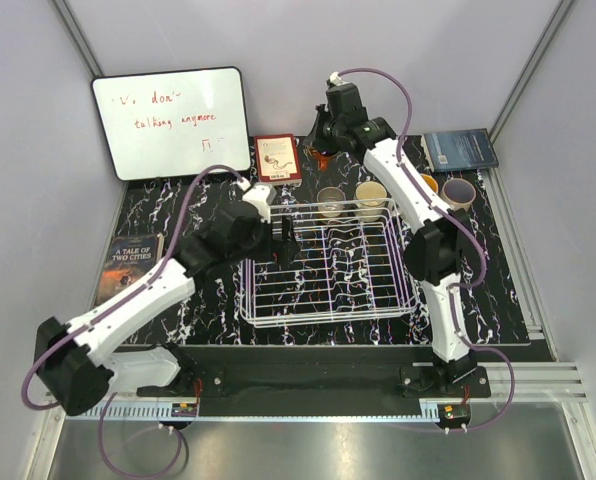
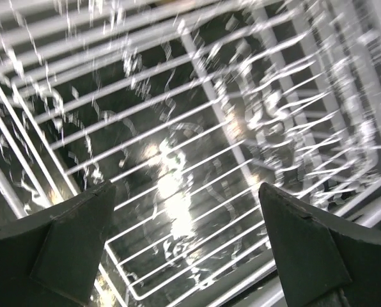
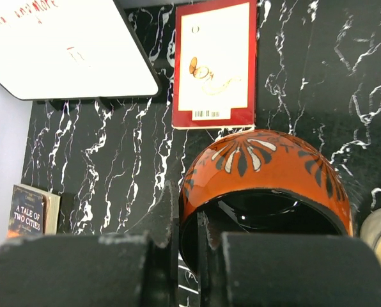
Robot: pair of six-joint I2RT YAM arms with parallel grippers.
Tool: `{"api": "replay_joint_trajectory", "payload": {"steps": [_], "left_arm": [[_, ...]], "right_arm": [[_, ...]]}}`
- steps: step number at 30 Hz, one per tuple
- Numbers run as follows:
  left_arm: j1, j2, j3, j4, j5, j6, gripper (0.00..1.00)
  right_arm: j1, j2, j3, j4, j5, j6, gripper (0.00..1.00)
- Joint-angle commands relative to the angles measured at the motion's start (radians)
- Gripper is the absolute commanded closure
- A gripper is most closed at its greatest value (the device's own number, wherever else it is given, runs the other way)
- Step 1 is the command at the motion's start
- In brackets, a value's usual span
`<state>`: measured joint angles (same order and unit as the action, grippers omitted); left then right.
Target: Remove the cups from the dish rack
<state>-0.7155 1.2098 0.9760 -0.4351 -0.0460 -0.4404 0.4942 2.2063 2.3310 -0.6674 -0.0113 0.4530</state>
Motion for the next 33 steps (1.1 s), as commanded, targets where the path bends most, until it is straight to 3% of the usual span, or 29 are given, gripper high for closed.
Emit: {"api": "replay_joint_trajectory", "payload": {"steps": [1,6,12,24,33], "left_arm": [[-0.002,-0.110,0.029,0.075,-0.025,0.016,0.01],[-0.002,-0.139,0.035,0.047,-0.095,0.002,0.01],[-0.002,-0.139,0.018,0.004,-0.149,-0.018,0.01],[-0.002,-0.139,-0.019,-0.014,-0.167,-0.027,0.01],[-0.002,-0.101,-0.016,-0.013,-0.166,-0.023,0.01]], "right_arm": [[-0.013,0.053,0.117,0.005,-0.076,0.029,1.00],[0.001,0.113,0.140,-0.017,-0.087,0.023,1.00],[-0.002,0.159,0.180,-0.070,0.002,0.004,1.00],[-0.121,0.257,0.321,-0.250,0.027,0.090,1.00],[-0.161,0.323,0.381,-0.265,0.028,0.076,1.00]]}}
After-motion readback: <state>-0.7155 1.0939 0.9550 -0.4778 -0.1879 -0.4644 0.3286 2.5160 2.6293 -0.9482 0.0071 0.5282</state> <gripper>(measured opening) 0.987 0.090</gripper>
